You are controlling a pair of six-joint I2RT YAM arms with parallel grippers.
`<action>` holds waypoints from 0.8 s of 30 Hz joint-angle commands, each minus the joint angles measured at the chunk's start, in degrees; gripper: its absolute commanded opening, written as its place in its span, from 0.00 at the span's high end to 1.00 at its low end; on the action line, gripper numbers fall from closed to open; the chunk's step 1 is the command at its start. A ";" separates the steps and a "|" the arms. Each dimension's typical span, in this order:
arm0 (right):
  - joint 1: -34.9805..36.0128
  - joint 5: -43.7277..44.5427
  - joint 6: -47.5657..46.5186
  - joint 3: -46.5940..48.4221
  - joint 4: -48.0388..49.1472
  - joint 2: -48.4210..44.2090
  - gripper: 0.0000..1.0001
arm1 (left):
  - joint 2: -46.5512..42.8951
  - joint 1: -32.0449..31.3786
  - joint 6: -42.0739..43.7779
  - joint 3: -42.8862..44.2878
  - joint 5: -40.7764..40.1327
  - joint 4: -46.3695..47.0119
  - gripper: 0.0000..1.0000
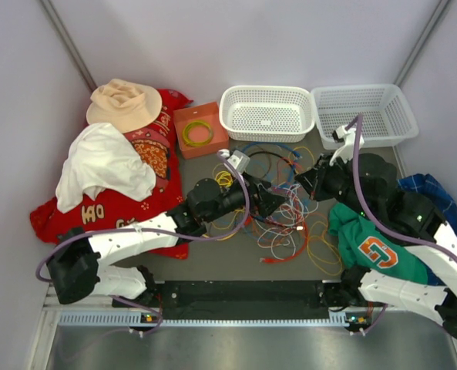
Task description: Untangle the cables
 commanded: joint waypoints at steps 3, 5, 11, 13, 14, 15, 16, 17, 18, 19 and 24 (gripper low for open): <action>-0.19 0.99 0.30 0.08 2.25 -0.63 1.00 | -1.16 -6.97 3.46 5.03 3.29 4.97 0.08; -0.28 0.99 0.30 -0.36 2.61 -0.54 1.00 | 0.41 -8.48 4.09 6.18 4.16 5.05 0.08; -0.28 0.20 0.56 -0.19 3.05 -0.54 1.00 | 5.42 -9.62 4.62 6.80 1.45 6.72 0.09; -0.19 0.20 0.47 0.25 2.78 -0.45 1.00 | 6.31 -9.62 5.49 6.80 -2.06 6.89 0.12; -0.19 0.11 0.65 0.34 2.52 -0.54 1.00 | 7.01 -9.54 5.84 6.88 -3.12 6.72 0.13; -0.19 0.02 0.65 0.60 2.35 -0.54 1.00 | 7.19 -9.54 6.54 6.88 -4.34 6.28 0.14; -0.19 0.02 0.65 0.86 2.26 -0.54 1.00 | 7.28 -9.54 6.81 6.80 -6.97 5.93 0.15; -0.19 -0.07 0.65 1.04 2.17 -0.54 1.00 | 7.02 -9.54 6.99 6.36 -8.12 5.75 0.16; -0.19 -0.07 0.73 1.30 1.91 -0.54 1.00 | 6.93 -9.54 7.42 6.01 -9.01 5.58 0.16; -0.19 -0.15 0.56 1.39 1.82 -0.62 1.00 | 6.66 -9.54 7.60 5.74 -11.02 5.14 0.16; -0.19 -0.68 1.17 1.48 1.82 -0.89 1.00 | 5.70 -9.19 8.48 4.16 -14.37 4.87 0.61</action>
